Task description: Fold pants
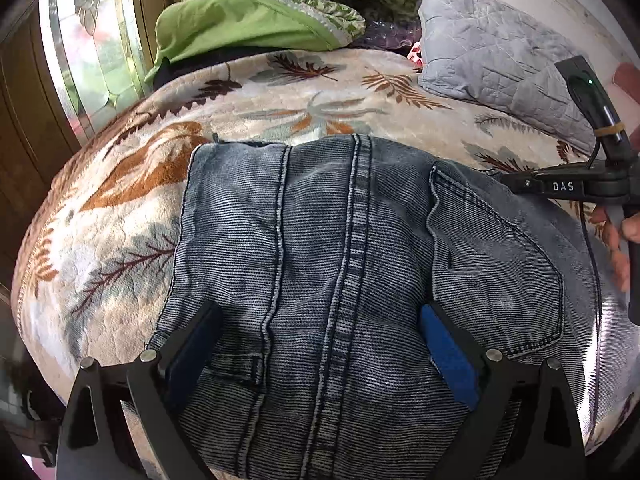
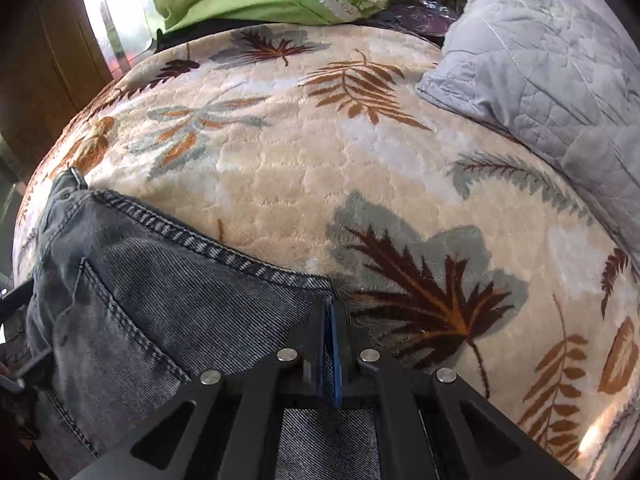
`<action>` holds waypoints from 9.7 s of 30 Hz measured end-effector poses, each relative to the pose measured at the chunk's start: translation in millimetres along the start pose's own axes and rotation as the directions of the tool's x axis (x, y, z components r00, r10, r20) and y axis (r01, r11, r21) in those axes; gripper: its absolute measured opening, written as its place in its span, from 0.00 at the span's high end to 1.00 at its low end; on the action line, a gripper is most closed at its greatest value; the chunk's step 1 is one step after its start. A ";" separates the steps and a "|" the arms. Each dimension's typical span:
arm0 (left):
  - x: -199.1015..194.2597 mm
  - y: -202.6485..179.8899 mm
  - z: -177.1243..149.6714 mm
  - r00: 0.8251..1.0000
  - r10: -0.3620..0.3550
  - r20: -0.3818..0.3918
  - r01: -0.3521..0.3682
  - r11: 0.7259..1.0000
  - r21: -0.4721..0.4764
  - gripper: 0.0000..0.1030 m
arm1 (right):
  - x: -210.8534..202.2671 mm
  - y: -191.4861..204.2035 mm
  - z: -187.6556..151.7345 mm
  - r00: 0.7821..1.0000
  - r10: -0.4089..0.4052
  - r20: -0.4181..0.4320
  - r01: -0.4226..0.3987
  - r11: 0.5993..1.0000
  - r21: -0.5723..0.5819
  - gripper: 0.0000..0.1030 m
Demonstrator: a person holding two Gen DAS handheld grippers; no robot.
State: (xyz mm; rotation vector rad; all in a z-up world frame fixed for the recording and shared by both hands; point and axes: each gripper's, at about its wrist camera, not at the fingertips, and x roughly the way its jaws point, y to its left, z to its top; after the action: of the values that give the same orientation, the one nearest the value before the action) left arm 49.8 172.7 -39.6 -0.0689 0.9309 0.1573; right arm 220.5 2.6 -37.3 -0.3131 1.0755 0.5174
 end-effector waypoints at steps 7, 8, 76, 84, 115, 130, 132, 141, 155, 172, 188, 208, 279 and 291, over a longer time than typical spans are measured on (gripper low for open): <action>1.1 3.0 1.2 1.000 0.001 -0.007 -0.001 1.000 -0.030 0.04 | -92.6 -20.1 -60.0 0.982 0.001 0.190 -0.054 0.961 0.271 0.39; 1.4 3.2 1.4 1.000 0.002 -0.008 -0.002 0.999 -0.034 0.04 | -103.8 -24.4 -76.7 0.980 0.018 0.197 -0.079 0.950 0.304 0.39; -41.0 -284.0 -21.0 0.973 -0.201 -0.114 0.230 0.893 0.386 0.01 | -192.7 -198.7 -416.9 0.965 -0.136 0.224 -0.188 0.237 0.953 0.66; -15.0 -295.6 -36.3 0.976 -0.150 -0.160 0.207 0.876 0.437 0.00 | -189.0 -204.8 -412.8 0.965 -0.106 0.238 -0.212 0.215 0.953 0.74; -90.2 -111.3 15.0 0.922 -0.388 0.015 0.388 0.922 -0.005 0.15 | -156.7 -24.2 -254.6 0.893 0.120 0.434 -0.397 0.664 0.633 0.31; -24.1 -174.0 -35.8 0.968 -0.176 -0.177 0.219 0.940 0.261 0.10 | -130.3 -135.2 -225.9 0.776 0.379 0.505 -0.629 0.394 0.670 0.30; -25.6 -173.1 -37.1 0.969 -0.179 -0.168 0.219 0.941 0.260 0.10 | -104.5 -146.3 -208.7 0.700 0.488 0.522 -0.698 0.315 0.643 0.30; -26.0 -172.6 -37.8 0.967 -0.198 -0.158 0.233 0.938 0.255 0.08 | -99.1 -166.2 -198.9 0.797 0.380 0.470 -0.602 0.425 0.676 0.32; -50.7 -64.9 -8.8 0.837 -0.542 -0.074 0.500 0.812 -0.302 0.08 | -136.8 -104.2 -238.5 0.771 0.417 0.481 -0.636 0.455 0.624 0.30; -14.3 -128.7 -29.9 0.683 -0.630 -0.371 0.504 0.773 -0.385 0.37 | -114.3 -69.9 -283.5 0.717 0.446 0.536 -0.691 0.347 0.634 0.30; -18.1 -106.4 -61.0 0.770 -0.516 -0.376 0.380 0.843 -0.380 0.70 | -109.8 -81.4 -298.8 0.702 0.435 0.564 -0.703 0.292 0.649 0.30; -25.0 -122.8 64.6 0.773 -0.588 -0.240 0.524 0.804 -0.281 0.29 | -99.8 -83.0 -302.6 0.715 0.442 0.542 -0.684 0.283 0.672 0.29; -24.0 -155.5 27.3 0.930 -0.315 -0.189 0.311 0.949 -0.052 0.96 | -109.7 -74.5 -297.8 0.743 0.435 0.509 -0.667 0.412 0.621 0.29; 8.9 -155.2 19.4 0.901 -0.324 -0.289 0.323 0.945 -0.052 0.94 | -137.4 -108.0 -237.0 0.737 0.387 0.555 -0.676 0.429 0.598 0.29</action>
State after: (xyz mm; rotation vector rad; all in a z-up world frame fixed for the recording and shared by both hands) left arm 95.9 23.1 -36.5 -0.2543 1.2026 -0.1670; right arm 49.9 -236.8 -21.2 0.9403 0.9417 0.5962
